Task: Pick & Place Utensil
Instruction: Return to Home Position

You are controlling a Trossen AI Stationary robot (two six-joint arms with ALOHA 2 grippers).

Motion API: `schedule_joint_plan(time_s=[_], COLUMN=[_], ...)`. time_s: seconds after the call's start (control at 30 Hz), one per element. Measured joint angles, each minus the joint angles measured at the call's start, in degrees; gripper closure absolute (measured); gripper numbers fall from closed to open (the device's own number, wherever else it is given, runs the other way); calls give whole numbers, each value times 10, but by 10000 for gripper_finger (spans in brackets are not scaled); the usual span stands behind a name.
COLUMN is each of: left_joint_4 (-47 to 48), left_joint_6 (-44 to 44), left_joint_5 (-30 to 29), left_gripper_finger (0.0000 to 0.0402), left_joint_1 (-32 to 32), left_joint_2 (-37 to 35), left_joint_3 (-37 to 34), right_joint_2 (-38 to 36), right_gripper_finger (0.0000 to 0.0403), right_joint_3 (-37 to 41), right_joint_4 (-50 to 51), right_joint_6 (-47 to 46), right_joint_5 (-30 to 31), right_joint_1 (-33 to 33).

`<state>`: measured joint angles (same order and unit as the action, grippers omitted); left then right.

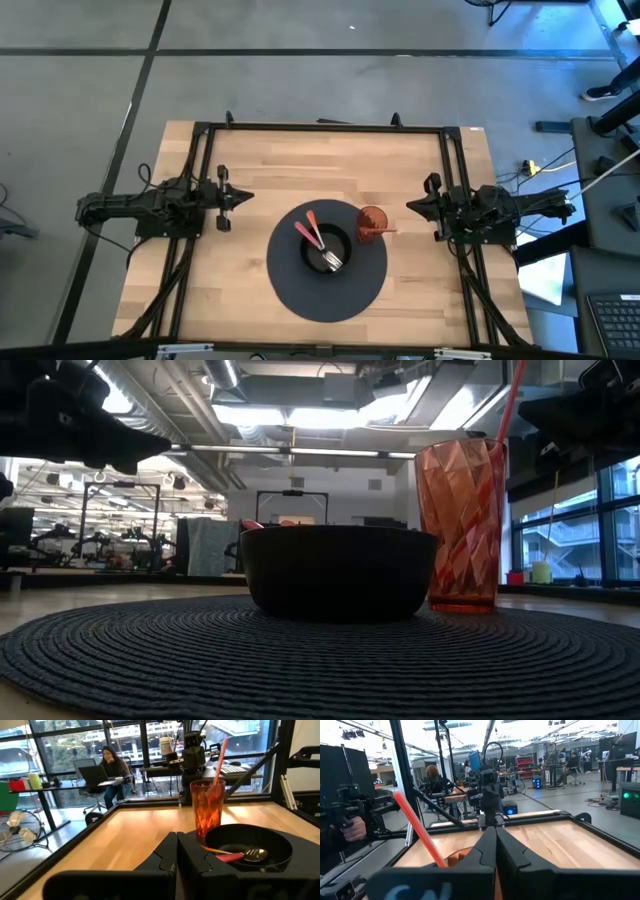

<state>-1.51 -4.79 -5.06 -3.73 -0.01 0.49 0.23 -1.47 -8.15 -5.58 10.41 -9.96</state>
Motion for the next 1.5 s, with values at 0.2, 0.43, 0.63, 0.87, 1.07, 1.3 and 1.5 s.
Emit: schedule_joint_plan(time_s=[0.2,0.43,0.63,0.87,1.07,1.3,1.5], left_joint_4=[0,0,-2,-2,-2,-2,-2], left_joint_6=[0,0,-10,-10,-5,-5,-5], left_joint_5=[0,-4,-14,-14,-14,-13,-13], left_gripper_finger=[400,400,400,399,396,397,398], left_joint_1=[0,0,-1,-1,-1,-1,-1], left_joint_2=[0,0,0,0,0,0,0], left_joint_3=[0,0,0,0,0,0,0], right_joint_2=[0,4,4,4,4,4,4], right_gripper_finger=[403,403,401,376,369,368,368], right_joint_3=[1,12,11,11,11,11,11], right_joint_4=[-3,-4,-8,-4,3,3,3], right_joint_6=[-1,-15,-30,-30,-30,-30,-30], right_joint_5=[0,15,20,20,20,20,20], right_joint_1=[0,0,0,0,0,0,0])
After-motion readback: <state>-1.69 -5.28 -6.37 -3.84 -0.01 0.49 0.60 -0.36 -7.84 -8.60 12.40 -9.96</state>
